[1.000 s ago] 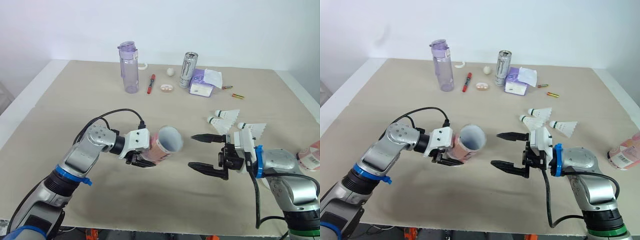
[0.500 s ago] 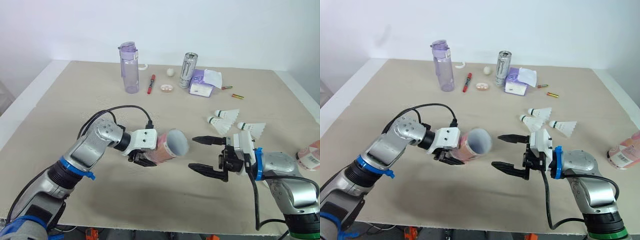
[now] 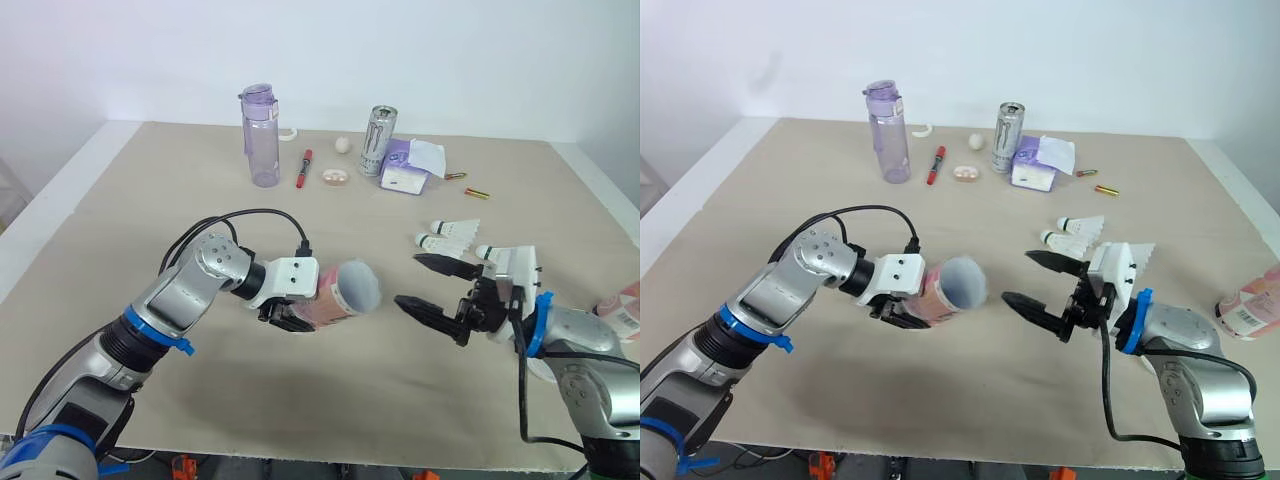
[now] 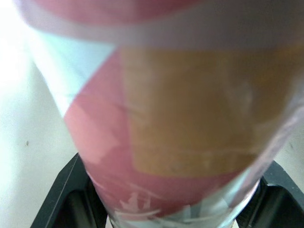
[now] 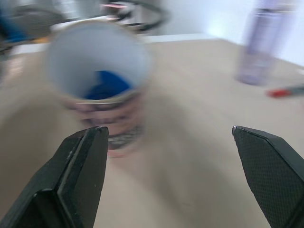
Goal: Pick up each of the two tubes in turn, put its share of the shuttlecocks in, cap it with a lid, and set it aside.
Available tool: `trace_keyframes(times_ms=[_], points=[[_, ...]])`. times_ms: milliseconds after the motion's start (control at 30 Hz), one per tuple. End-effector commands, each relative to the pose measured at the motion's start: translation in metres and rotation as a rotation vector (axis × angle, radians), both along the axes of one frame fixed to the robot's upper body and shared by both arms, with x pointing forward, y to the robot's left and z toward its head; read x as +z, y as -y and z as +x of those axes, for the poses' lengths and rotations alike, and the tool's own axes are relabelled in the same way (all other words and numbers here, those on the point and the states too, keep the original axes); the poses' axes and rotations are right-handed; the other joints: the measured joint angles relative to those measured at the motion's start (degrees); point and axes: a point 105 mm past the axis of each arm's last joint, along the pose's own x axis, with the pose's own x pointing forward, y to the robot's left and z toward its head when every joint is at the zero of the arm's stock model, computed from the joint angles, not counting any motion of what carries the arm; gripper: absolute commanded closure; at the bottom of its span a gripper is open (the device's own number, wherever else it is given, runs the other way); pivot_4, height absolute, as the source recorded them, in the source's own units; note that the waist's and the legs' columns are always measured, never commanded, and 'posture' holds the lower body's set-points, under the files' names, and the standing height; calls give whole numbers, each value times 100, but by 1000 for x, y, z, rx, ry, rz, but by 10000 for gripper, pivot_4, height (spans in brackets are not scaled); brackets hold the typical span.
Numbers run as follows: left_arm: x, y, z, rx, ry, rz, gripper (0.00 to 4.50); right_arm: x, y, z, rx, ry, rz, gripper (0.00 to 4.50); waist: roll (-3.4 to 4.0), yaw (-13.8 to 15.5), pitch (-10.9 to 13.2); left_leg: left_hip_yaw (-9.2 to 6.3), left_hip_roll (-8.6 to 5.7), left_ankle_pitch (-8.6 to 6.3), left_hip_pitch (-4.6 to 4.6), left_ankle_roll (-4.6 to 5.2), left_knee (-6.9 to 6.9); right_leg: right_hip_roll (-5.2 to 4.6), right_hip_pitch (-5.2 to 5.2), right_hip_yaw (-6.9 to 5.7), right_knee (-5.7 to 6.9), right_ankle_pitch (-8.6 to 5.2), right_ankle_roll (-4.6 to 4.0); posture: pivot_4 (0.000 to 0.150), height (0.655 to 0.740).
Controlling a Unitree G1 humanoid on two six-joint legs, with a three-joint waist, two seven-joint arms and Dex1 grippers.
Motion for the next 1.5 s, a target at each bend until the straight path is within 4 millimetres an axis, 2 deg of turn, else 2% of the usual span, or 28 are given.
trace_keyframes(times_ms=[33,233,433,700,1000,1267,1367,1400,1467,1500], points=[[-3,-3,5,20,7,38,17365,1,28,11,-173,-29,31,0,0,0,0,0,0,1,1,2,0,0,0,0,0,1,-1,1500,7400],[1,1,6,18,16,35,17365,-15,56,38,-411,-105,21,0,5,-4,-3,3,1,8,3,13,0,1,-2,3,0,10,-8,1500,7400],[-1,0,4,23,12,40,17365,-25,52,58,-476,-158,67,0,8,-5,-4,3,-2,11,1,18,0,1,-2,4,0,14,-6,1500,7400],[0,-1,4,36,18,48,17365,-39,61,78,-573,-227,81,0,9,-9,-4,4,-2,12,-1,18,-2,2,-5,8,-1,13,-4,1500,7400],[-1,0,7,43,36,51,17365,-45,49,93,-559,-261,81,0,9,-14,-4,7,-2,12,0,19,-3,4,-5,12,-1,17,-2,1500,7400],[-3,2,6,40,38,48,17365,-45,48,108,-588,-286,97,0,10,-13,-5,7,-4,16,0,25,-3,4,-4,16,-1,20,-2,1500,7400],[-4,2,5,43,39,46,17527,-47,52,114,-616,-284,94,7604,10,-11,-5,7,-5,16,0,26,-3,4,-4,16,-1,20,-1,1500,7400],[-5,2,6,44,40,46,17527,-47,52,116,-616,-282,91,13826,10,-11,-5,6,-7,17,0,27,-3,4,-3,16,-1,20,-1,1500,7400],[-5,2,6,46,41,45,17527,-47,51,117,-613,-281,94,22632,10,-12,-5,7,-8,17,0,27,-3,4,-3,19,-1,20,0,1500,7400],[-5,2,6,47,42,44,17527,-46,50,118,-610,-272,88,30364,10,-12,-5,8,-8,17,0,28,-3,4,-4,21,-1,21,0,1500,7400]])
